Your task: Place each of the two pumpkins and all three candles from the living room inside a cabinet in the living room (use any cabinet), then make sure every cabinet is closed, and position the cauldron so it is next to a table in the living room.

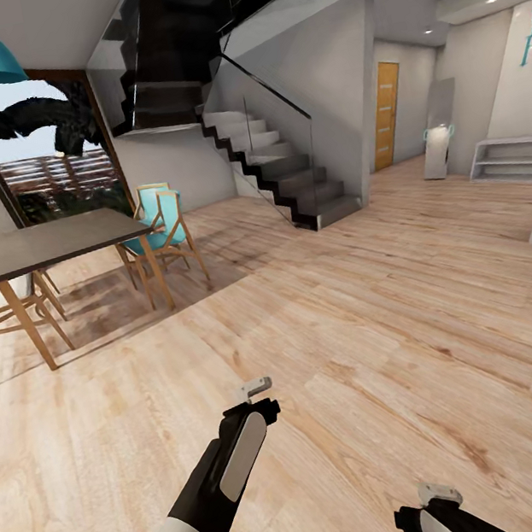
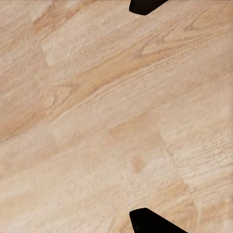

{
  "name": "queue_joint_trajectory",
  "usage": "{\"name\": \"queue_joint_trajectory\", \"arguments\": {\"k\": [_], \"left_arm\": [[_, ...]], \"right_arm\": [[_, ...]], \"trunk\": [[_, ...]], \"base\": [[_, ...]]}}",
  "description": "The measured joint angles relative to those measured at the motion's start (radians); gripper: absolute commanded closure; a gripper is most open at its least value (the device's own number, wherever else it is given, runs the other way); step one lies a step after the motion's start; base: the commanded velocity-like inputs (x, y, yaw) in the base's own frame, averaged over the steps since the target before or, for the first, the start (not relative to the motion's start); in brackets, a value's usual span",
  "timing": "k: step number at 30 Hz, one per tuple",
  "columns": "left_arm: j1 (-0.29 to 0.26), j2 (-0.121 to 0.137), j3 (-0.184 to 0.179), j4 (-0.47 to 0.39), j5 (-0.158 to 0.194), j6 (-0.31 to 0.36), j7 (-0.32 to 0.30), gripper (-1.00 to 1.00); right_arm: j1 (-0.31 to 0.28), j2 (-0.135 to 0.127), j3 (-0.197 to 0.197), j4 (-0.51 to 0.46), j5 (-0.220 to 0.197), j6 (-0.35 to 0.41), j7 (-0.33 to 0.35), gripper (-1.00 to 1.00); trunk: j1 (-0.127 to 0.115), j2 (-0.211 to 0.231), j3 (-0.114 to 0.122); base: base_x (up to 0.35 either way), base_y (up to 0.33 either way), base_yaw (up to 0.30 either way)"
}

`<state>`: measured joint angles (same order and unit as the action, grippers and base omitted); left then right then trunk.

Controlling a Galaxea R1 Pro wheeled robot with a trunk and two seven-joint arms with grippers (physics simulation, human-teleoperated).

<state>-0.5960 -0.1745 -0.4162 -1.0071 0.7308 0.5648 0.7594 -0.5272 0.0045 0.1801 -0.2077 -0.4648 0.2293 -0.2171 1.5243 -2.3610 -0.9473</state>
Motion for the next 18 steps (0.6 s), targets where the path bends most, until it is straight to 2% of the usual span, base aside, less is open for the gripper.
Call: {"name": "queue_joint_trajectory", "arguments": {"k": [10, 18], "left_arm": [[0.004, 0.000, -0.001, -0.029, 0.000, 0.000, -0.001, -1.00], [0.011, 0.000, -0.001, -0.061, 0.000, 0.005, -0.002, -1.00]], "right_arm": [[0.000, 0.000, 0.000, 0.000, 0.000, -0.006, 0.000, -1.00], [0.001, 0.001, 0.001, 0.000, 0.000, -0.011, 0.000, -1.00]], "trunk": [[0.000, 0.000, 0.000], [0.031, -0.056, -0.025]], "base": [[0.000, 0.002, 0.000], [0.000, 0.000, 0.000]]}}
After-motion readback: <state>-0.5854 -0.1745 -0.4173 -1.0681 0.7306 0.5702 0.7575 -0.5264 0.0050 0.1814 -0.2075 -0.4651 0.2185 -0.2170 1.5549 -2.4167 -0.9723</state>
